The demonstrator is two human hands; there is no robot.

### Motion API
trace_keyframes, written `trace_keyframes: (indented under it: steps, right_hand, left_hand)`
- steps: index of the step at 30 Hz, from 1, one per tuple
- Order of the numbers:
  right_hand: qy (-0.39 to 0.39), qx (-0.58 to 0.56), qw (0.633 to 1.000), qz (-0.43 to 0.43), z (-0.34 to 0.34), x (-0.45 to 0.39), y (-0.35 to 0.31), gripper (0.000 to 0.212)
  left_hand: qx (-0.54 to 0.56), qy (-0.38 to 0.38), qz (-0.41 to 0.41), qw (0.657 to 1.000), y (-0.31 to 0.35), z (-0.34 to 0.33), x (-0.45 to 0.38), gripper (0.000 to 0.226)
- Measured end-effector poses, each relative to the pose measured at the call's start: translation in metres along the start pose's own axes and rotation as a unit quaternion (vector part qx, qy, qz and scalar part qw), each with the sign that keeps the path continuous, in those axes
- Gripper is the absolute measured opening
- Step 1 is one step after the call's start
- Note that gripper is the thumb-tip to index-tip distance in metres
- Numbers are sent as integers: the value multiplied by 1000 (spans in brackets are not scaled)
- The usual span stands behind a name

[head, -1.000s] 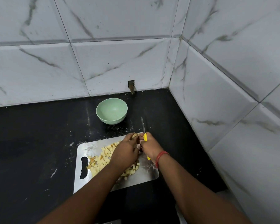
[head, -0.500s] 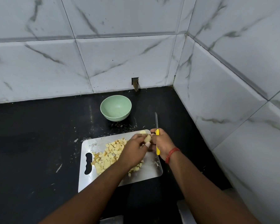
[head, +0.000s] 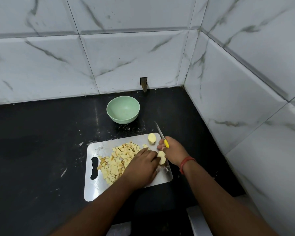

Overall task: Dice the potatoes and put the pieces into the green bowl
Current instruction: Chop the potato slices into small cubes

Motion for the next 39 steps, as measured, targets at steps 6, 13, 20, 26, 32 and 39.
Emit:
trace_keyframes:
  steps: [6,13,20,26,32,39]
  right_hand:
    - [57,24,998,-7,4,7,3,20]
    - [53,-8,999,1,7,15,-2,16]
    - [40,121,989,-73,11,39,8,16]
    - [-7,314,946,-79,-4,55,5,19]
    - [-40,351,928,-118,-12,62,-2,31]
    - [-46,342,924,-161,-20,73,1,40]
  left_hand:
    - [-36,-55,4,998,7,-3,5,45]
    - [-31,-42,17,998,11,-1,3,48]
    - [-35,-69,-22,997,7,-5,7,53]
    - [7,-114,7,993,4,-1,3,59]
    - [24,-129,16,991,2,-2,0,66]
    - [5,-145,6,989,5,-1,-6,52]
Point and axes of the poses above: each hand's wrist, its own x-axis away from the middle knuckle, its own z-axis out of the back of the hand, y = z × x, the point moved 3 cm from there along -x, towards the middle knuckle, and after that the axes turned 1 degree about -z, right-handed, at the moved point
